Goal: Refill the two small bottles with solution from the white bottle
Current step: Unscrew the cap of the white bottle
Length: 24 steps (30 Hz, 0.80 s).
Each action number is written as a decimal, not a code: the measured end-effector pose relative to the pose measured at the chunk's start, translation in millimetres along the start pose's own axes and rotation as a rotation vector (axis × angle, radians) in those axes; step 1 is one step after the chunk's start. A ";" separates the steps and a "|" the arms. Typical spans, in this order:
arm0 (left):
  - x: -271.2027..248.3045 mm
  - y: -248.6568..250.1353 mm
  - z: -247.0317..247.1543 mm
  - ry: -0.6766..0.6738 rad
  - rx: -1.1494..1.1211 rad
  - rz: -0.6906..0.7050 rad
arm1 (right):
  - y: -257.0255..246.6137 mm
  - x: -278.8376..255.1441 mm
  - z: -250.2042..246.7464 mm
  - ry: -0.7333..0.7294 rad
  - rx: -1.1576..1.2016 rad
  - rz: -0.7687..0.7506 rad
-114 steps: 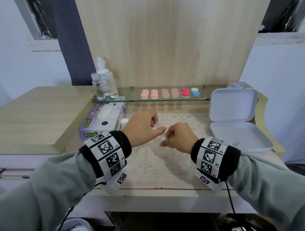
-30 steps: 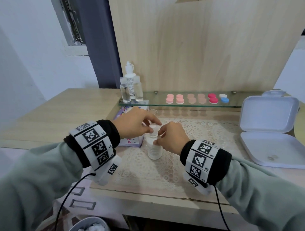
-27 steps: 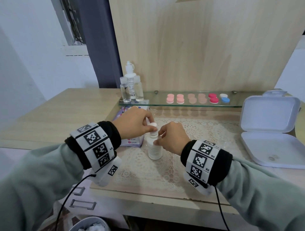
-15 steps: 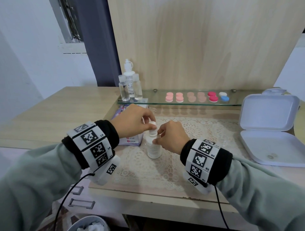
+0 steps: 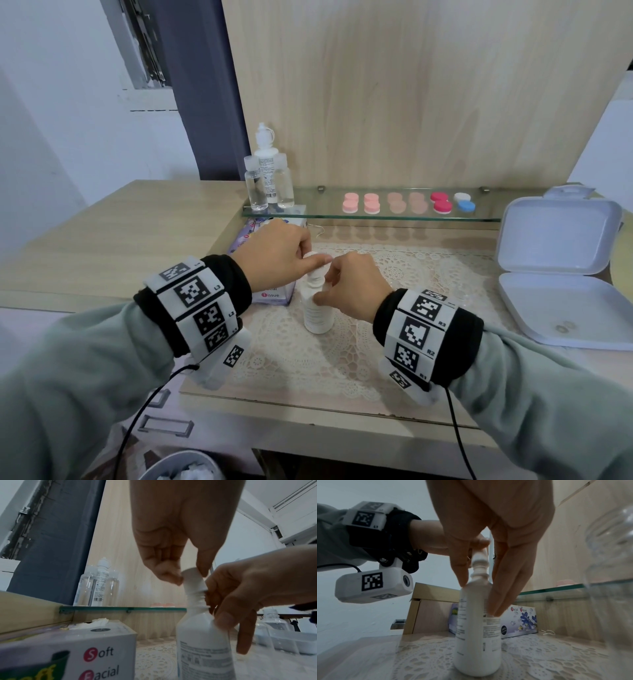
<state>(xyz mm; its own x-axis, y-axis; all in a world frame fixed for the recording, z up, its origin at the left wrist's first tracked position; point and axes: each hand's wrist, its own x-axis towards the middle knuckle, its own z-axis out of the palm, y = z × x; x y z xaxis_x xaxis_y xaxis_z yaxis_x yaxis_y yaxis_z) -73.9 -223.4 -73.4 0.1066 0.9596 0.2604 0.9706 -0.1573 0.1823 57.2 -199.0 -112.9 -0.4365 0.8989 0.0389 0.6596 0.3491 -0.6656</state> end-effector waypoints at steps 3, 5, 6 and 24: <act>2.8 -2.1 0.1 0.077 -0.059 -0.043 | -1.6 1.4 -1.4 -0.044 -0.057 0.009; 2.8 -7.2 -1.5 0.095 -0.120 -0.058 | -3.4 3.1 -1.6 -0.080 -0.076 0.024; 1.6 -10.6 -2.0 0.090 -0.133 -0.067 | -4.4 3.7 -1.3 -0.100 -0.087 0.029; -46.9 -27.1 26.8 -0.295 -0.122 -0.102 | -29.2 1.2 -32.5 0.012 -0.014 -0.091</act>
<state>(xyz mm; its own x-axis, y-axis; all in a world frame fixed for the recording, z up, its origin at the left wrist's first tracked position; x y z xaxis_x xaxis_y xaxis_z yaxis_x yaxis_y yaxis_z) -99.4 -257.8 -115.9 0.0855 0.9952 -0.0478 0.9485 -0.0666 0.3098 57.3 -199.5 -69.2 -0.4876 0.8665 0.1073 0.6263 0.4328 -0.6484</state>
